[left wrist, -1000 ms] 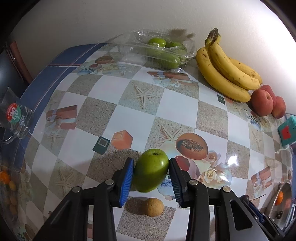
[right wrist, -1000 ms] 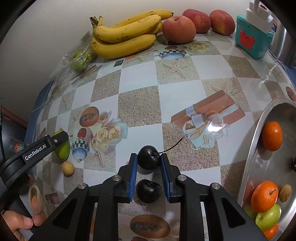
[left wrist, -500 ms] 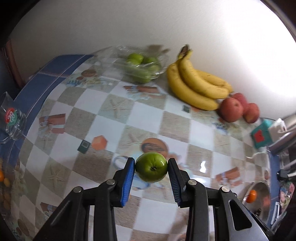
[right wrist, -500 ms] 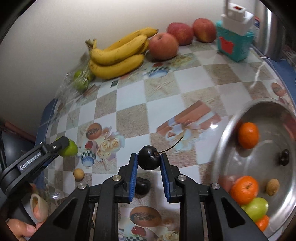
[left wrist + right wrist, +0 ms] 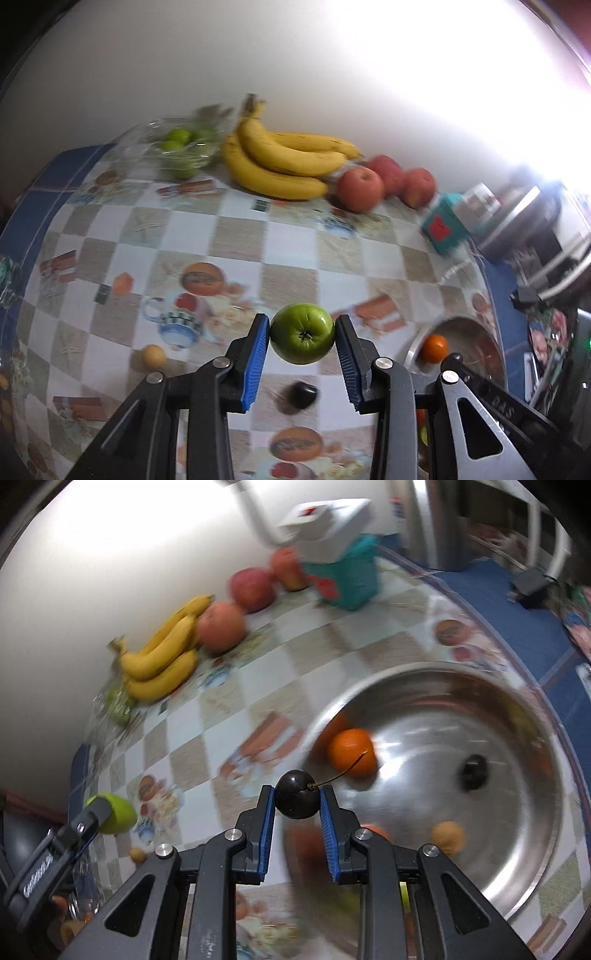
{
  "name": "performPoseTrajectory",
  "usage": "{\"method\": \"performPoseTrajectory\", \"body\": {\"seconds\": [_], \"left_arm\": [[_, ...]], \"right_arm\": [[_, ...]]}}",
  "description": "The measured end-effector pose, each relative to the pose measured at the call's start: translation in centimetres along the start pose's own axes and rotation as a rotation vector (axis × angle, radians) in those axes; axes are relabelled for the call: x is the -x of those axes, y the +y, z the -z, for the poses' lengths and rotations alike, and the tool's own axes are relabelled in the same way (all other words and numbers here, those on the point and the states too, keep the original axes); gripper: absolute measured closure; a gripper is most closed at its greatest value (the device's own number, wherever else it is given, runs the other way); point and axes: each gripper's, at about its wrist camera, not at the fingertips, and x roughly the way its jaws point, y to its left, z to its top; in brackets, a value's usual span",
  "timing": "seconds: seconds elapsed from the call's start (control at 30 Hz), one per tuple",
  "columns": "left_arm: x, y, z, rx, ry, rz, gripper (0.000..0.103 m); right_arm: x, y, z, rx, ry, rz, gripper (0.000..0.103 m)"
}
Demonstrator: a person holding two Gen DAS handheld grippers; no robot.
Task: Organize fruits
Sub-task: 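Carry the green apple with left tool while right tool carries the plum to the basin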
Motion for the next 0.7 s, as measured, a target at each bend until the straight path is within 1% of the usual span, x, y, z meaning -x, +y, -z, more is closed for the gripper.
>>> {"method": "performPoseTrajectory", "body": {"seconds": [0.07,0.17,0.3,0.43,0.57,0.7], "left_arm": [[-0.2,-1.7,0.4,-0.036,0.010,0.015,0.064],[-0.5,-4.3,1.0,-0.092,0.025,0.049,0.064],[-0.9,-7.7,2.1,-0.163,0.040,0.085,0.064],[-1.1,-10.4,3.0,-0.212,0.049,0.125,0.064],[-1.6,-12.0,3.6,-0.253,0.048,0.134,0.064],[-2.5,-12.6,4.0,-0.268,0.064,0.142,0.064]], "right_arm": [[0.5,-1.8,-0.2,-0.044,-0.008,0.026,0.078],[0.9,-4.1,-0.4,-0.105,-0.012,0.041,0.078],[1.4,-6.1,-0.5,-0.150,-0.016,0.049,0.078],[2.1,-7.3,-0.6,-0.168,-0.029,0.054,0.077],[2.7,-7.9,-0.8,-0.168,-0.045,0.073,0.077],[2.5,-8.1,-0.9,-0.172,-0.037,0.075,0.077]]}}
